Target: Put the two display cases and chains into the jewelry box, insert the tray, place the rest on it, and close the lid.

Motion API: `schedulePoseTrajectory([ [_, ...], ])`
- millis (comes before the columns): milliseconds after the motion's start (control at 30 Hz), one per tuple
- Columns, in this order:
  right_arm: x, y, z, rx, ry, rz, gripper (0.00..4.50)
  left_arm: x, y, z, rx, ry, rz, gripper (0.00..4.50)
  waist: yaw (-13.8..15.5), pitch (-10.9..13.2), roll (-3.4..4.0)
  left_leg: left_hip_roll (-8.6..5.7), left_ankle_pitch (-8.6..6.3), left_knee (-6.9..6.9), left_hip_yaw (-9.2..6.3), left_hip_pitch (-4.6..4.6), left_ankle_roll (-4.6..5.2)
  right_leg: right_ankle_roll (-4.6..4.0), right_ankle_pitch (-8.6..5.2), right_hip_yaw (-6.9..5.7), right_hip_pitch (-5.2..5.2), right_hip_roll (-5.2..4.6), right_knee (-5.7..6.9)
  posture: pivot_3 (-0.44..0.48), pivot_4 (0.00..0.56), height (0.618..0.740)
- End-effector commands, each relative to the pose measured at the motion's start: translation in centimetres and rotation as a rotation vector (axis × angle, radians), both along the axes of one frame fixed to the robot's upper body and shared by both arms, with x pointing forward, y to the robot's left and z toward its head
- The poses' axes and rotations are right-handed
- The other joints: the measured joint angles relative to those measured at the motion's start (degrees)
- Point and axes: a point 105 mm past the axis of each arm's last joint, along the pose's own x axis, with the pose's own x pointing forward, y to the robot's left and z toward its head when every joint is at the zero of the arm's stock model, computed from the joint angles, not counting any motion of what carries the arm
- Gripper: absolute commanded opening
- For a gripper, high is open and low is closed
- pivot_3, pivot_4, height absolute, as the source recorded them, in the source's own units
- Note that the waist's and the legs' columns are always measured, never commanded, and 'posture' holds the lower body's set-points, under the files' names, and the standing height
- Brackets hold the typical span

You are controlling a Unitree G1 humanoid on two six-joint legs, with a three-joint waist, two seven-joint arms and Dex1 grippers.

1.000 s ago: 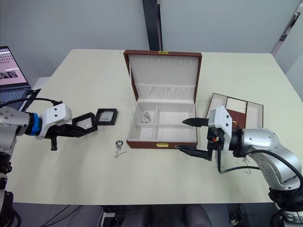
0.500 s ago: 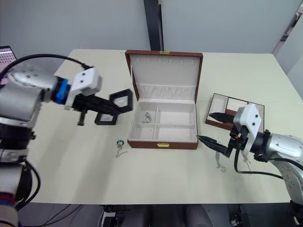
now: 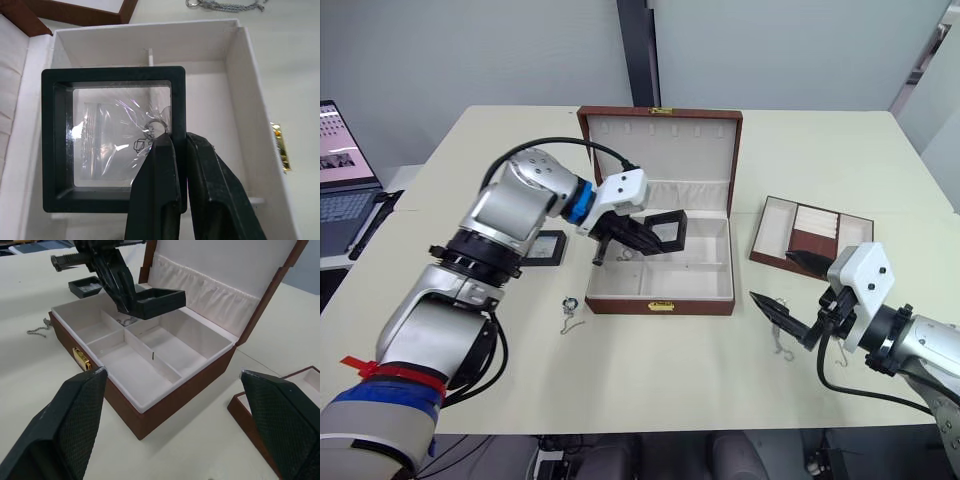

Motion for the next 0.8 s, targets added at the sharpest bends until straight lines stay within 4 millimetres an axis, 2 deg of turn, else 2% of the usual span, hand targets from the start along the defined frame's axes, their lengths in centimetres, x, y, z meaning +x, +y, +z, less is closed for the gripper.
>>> schedulePoseTrajectory([
  [33, -0.6, -0.1, 1.2, -0.002, -0.058, -0.024, 4.50, 0.7, -1.4, 0.5, -0.006, -0.061, -0.019, 0.04, 0.05, 0.00, 0.00, -0.02, 0.00, 0.00, 0.01, -0.01, 0.00, 0.00, 0.00, 0.01, 0.00, 0.00, -0.01, 0.000, 0.150, 0.740],
  [300, -1.2, -0.5, 1.4, -0.013, -0.060, -0.058, 4.50, 2.0, -2.6, -1.3, 0.002, -0.091, 0.003, 0.04, 0.01, 0.01, -0.02, -0.08, 0.00, 0.00, 0.02, -0.01, 0.00, 0.00, 0.00, 0.01, 0.01, 0.00, -0.02, 0.000, 0.150, 0.740],
  [800, -1.4, -0.6, 1.4, -0.018, -0.051, -0.061, 4.50, 2.7, -2.8, -1.2, -0.011, -0.109, 0.037, 0.04, 0.08, 0.01, -0.03, -0.10, 0.00, 0.00, 0.02, -0.01, 0.00, 0.00, 0.00, 0.02, 0.01, 0.00, -0.01, 0.000, 0.150, 0.740],
])
